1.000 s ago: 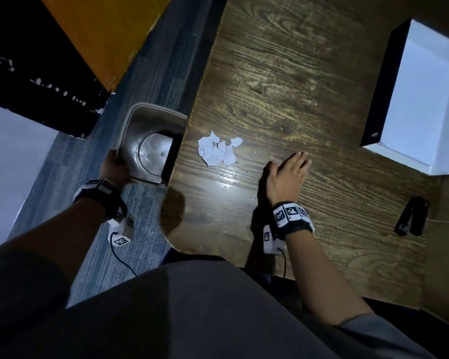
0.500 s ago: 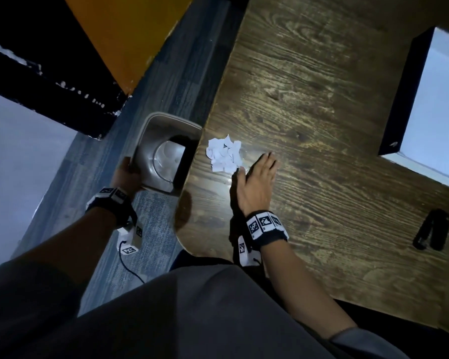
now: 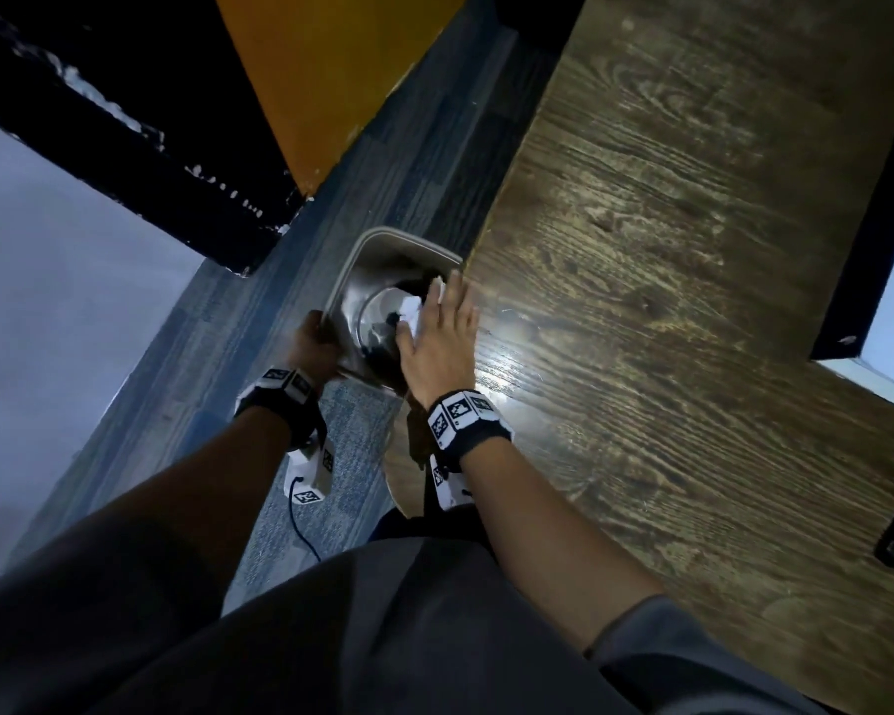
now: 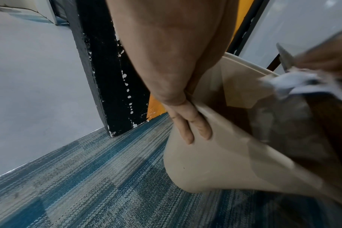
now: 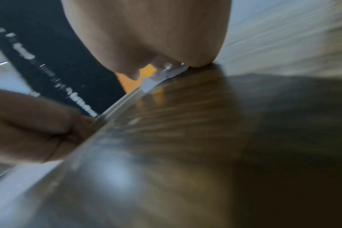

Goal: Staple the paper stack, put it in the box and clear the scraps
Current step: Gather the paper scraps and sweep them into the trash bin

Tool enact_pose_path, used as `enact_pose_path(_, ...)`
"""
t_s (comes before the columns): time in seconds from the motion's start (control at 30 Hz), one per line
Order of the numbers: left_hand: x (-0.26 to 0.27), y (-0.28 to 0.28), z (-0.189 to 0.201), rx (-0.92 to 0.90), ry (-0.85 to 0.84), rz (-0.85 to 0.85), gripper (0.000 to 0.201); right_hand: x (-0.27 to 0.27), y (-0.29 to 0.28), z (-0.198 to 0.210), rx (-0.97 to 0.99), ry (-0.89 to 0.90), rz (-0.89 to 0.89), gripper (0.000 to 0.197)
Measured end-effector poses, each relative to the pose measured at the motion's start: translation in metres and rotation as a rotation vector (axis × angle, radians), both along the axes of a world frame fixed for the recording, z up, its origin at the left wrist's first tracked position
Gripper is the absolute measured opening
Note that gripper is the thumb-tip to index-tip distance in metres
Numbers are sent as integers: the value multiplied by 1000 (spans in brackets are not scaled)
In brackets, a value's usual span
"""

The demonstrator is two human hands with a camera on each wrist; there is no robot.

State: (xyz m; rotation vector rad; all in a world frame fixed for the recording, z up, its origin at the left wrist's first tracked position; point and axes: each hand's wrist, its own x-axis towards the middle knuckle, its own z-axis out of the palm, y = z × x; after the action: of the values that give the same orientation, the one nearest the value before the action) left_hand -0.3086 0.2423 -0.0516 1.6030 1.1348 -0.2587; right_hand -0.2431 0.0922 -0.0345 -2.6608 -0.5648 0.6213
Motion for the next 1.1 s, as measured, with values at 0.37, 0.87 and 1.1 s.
enact_pose_path(0.37, -4, -5, -16, 33, 46, -50, 48, 10, 45, 21, -81, 118, 215, 21)
enact_pose_path(0.87, 15, 8, -26, 26, -56, -16, 46, 38, -136, 16, -174, -106, -497, 66)
enact_pose_path(1.1, 23, 9, -28, 48, -39, -29, 40, 9, -68, -3, -145, -18, -335, 75)
